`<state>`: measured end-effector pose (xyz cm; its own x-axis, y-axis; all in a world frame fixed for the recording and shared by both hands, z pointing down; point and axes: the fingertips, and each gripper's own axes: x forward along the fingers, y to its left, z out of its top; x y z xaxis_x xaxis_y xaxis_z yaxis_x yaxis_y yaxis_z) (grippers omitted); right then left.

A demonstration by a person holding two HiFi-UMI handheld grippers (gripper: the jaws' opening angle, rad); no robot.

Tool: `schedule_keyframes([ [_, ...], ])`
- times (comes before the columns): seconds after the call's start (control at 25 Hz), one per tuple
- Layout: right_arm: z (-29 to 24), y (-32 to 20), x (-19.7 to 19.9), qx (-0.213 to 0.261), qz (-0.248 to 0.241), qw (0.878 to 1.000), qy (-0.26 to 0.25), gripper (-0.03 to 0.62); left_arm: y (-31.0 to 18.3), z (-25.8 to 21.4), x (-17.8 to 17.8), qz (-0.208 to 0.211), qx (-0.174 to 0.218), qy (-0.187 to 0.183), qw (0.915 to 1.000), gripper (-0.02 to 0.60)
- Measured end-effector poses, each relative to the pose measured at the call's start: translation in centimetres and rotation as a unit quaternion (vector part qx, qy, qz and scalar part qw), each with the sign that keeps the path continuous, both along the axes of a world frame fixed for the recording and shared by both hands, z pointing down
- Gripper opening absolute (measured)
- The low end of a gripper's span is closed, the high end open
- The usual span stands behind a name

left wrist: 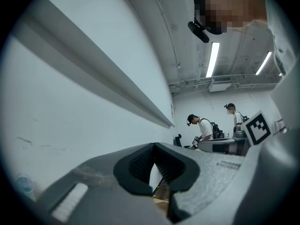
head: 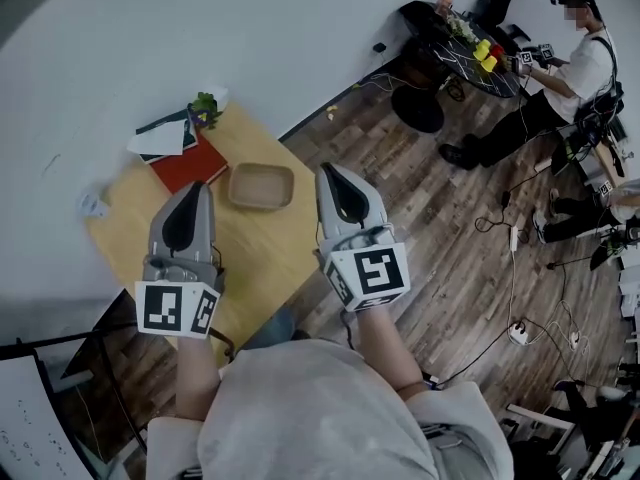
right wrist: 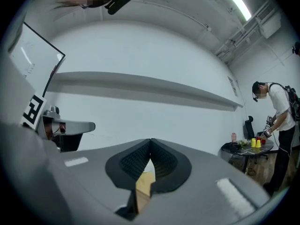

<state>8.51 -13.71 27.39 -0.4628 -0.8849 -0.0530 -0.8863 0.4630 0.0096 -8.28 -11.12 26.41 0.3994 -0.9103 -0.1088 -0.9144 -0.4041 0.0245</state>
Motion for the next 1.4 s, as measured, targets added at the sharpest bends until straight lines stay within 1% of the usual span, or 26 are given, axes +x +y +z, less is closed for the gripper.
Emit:
schedule_keyframes([
  [0.36, 6.7, -3.2, -2.4, -0.082, -0.029, 0.996, 0.025, 0.002, -3.2, 6.6, -1.0, -0.008, -0.070, -0.019, 0.9974, 0.005],
  [0.52, 9.2, -3.9, -3.2, -0.111, -0.037, 0.992, 0.043, 0.002, -3.9, 9.7, -1.1, 0.002, -0.097, -0.029, 0.9949, 0.005],
  [0.64, 11.0, -4.2, -3.6, -0.131, -0.044, 0.989, 0.053, 0.002, -4.3, 11.9, -1.1, 0.014, -0.117, -0.025, 0.9927, 0.005],
  [0.8, 13.4, -4.6, -4.4, -0.157, -0.054, 0.984, 0.063, 0.002, -4.8, 15.0, -1.5, 0.021, -0.146, -0.023, 0.9888, 0.005],
  [0.88, 14.6, -4.7, -4.8, -0.170, -0.059, 0.982, 0.065, 0.002, -5.0, 16.6, -1.6, 0.029, -0.163, -0.021, 0.9859, 0.035],
  [0.92, 15.2, -4.8, -5.1, -0.176, -0.062, 0.980, 0.067, 0.002, -5.0, 17.4, -1.7, 0.032, -0.172, -0.021, 0.9844, 0.035],
  [1.04, 16.7, -5.0, -5.8, -0.191, -0.067, 0.976, 0.082, 0.002, -5.3, 19.8, -1.9, 0.039, -0.197, -0.025, 0.9793, 0.070],
  [1.24, 18.4, -5.3, -6.0, -0.208, -0.067, 0.971, 0.097, 0.002, -5.5, 23.6, -1.7, 0.051, -0.238, -0.040, 0.9690, 0.119],
  [1.36, 19.2, -5.4, -6.2, -0.218, -0.069, 0.968, 0.102, 0.002, -5.7, 25.6, -1.4, 0.059, -0.261, -0.049, 0.9622, 0.167],
  [1.4, 19.4, -5.5, -6.3, -0.220, -0.070, 0.967, 0.103, 0.002, -5.8, 26.2, -1.3, 0.061, -0.269, -0.053, 0.9599, 0.172],
])
